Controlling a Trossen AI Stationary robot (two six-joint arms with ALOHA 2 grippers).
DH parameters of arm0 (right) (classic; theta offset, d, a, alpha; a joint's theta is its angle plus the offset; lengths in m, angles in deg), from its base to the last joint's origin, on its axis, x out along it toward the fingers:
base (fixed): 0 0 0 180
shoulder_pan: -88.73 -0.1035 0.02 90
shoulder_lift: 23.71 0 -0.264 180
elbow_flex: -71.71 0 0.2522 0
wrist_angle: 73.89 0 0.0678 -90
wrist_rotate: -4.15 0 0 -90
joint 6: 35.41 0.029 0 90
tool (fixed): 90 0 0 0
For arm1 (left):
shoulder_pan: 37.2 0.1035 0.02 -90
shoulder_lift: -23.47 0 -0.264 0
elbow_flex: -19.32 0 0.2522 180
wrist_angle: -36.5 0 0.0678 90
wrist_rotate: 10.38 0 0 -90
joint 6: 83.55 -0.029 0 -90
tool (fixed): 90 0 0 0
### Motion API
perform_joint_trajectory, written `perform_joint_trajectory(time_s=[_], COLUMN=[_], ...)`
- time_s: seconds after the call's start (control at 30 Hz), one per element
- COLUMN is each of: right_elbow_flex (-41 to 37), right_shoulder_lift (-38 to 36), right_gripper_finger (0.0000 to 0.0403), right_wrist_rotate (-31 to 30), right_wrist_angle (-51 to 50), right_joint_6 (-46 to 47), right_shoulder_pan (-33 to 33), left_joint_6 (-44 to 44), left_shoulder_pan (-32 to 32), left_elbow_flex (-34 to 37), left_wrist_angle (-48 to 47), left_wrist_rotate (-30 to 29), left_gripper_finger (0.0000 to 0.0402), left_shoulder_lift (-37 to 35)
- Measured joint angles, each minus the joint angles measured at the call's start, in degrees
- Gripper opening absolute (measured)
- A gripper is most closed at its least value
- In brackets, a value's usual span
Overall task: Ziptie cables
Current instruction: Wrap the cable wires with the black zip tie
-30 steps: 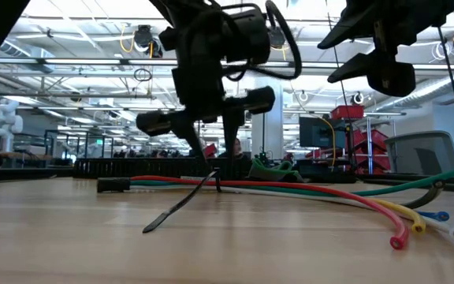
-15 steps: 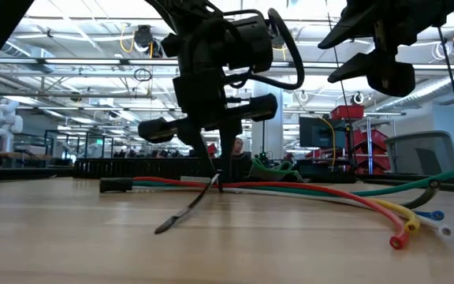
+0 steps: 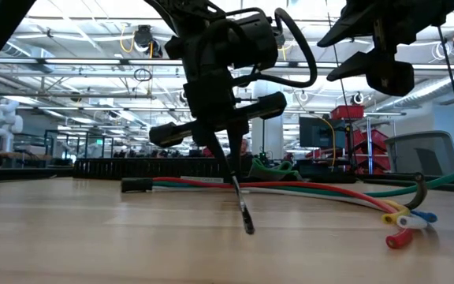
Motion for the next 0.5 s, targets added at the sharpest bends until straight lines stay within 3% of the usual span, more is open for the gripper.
perform_joint_trajectory(time_s=[0.33, 0.5], right_elbow_flex=[0.0, 0.0], right_shoulder_lift=[0.0, 0.0], right_gripper_finger=[0.0215, 0.0215], right_wrist_rotate=[0.5, 5.2], right_wrist_angle=[2.7, 1.4], right_joint_6=[-0.4, -0.4], right_shoulder_pan=[0.0, -1.4], left_joint_6=[0.2, 3.1], left_shoulder_pan=[-0.3, -1.0], left_elbow_flex=[0.0, 0.0], left_wrist_angle=[-0.2, -0.2], left_wrist_rotate=[-0.2, -0.5], left_gripper_finger=[0.0022, 0.0022], left_shoulder_lift=[-0.4, -2.6])
